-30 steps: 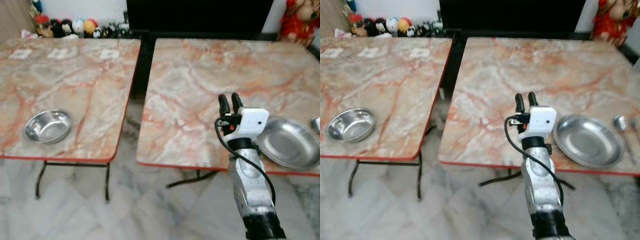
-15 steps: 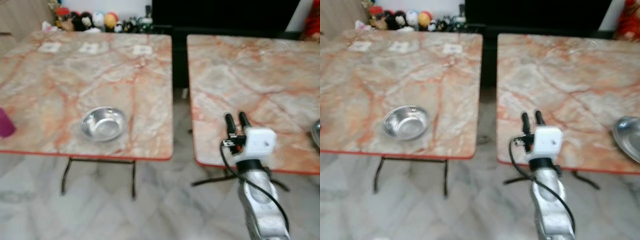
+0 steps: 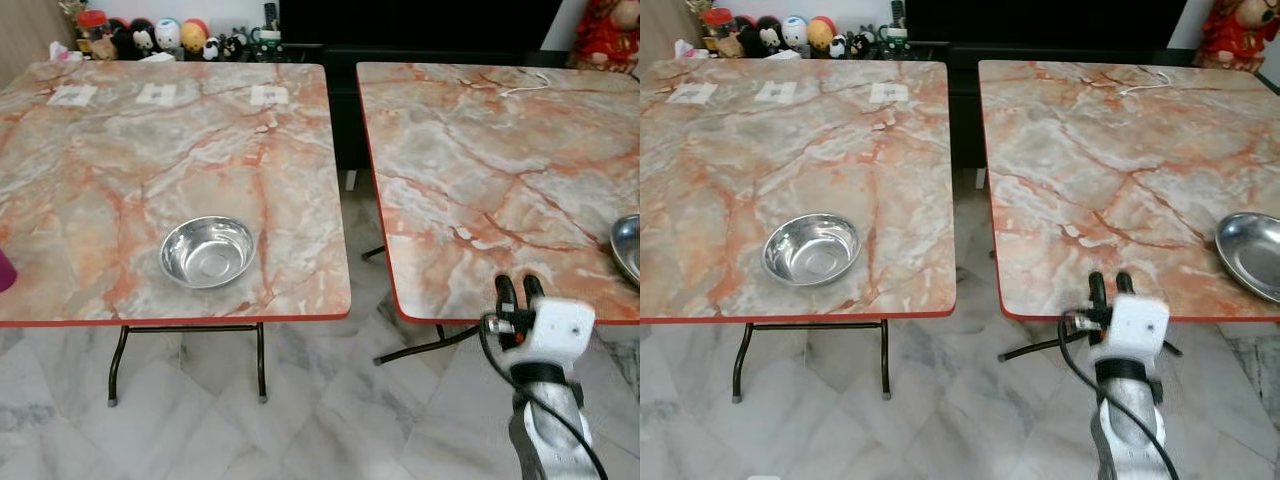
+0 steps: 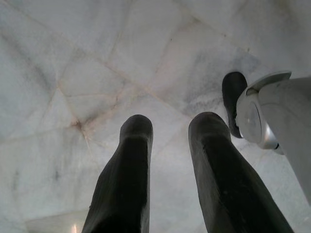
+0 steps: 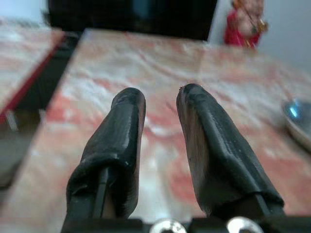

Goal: Setting the table

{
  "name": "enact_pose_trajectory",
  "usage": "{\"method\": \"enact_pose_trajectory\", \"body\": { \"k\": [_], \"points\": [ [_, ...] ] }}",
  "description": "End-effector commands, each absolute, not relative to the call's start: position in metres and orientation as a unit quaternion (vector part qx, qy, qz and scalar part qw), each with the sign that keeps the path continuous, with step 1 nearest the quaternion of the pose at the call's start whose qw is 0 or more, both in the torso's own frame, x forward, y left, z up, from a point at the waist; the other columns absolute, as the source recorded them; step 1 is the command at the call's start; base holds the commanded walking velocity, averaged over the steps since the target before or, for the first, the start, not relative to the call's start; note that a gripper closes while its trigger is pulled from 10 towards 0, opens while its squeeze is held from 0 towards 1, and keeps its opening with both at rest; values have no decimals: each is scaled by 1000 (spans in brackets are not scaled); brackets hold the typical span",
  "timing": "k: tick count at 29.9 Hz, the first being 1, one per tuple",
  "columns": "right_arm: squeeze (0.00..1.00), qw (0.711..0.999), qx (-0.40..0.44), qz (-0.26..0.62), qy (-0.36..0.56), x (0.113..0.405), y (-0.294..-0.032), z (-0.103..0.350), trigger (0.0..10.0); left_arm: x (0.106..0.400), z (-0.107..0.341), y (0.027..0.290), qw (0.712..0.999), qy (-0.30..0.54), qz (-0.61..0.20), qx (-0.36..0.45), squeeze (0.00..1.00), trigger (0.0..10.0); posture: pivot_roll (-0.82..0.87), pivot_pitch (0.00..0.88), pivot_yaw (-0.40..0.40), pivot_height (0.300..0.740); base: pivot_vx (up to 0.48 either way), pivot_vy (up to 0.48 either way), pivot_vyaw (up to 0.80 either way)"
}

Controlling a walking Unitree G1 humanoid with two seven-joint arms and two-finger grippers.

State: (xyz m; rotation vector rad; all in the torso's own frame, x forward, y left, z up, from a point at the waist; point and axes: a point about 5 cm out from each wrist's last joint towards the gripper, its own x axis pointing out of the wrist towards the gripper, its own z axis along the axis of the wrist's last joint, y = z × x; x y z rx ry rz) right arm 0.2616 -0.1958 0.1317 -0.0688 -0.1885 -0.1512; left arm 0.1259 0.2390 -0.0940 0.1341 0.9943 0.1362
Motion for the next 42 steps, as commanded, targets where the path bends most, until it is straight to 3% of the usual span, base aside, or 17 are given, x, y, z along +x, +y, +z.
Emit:
{"method": "enact_pose_trajectory", "body": {
  "k": [1, 14, 27, 41, 42],
  "points": [
    [0, 993, -26, -72, -94, 266, -196, 134, 10000, 114, -99, 237, 864, 495, 65, 59, 0, 10000, -36, 122, -20, 740, 0, 364, 0],
    [0, 994, 6, -18, -106, 296, -166, 145, 10000, 114, -99, 238, 864, 496, 66, 59, 0, 10000, -25, 121, -14, 740, 0, 480, 0],
    [0, 994, 9, -6, -107, 307, -162, 147, 10000, 113, -99, 238, 863, 497, 67, 60, 0, 10000, -17, 120, -7, 740, 0, 480, 0],
    [0, 997, 39, 0, -74, 331, -158, 144, 10000, 114, -99, 237, 865, 495, 57, 64, 0, 10000, -9, 92, 0, 740, 0, 43, 0],
    [525, 996, 45, 0, -71, 334, -159, 144, 10000, 113, -99, 237, 864, 496, 57, 64, 0, 10000, -7, 88, -1, 740, 0, 0, 0]
  ]
}}
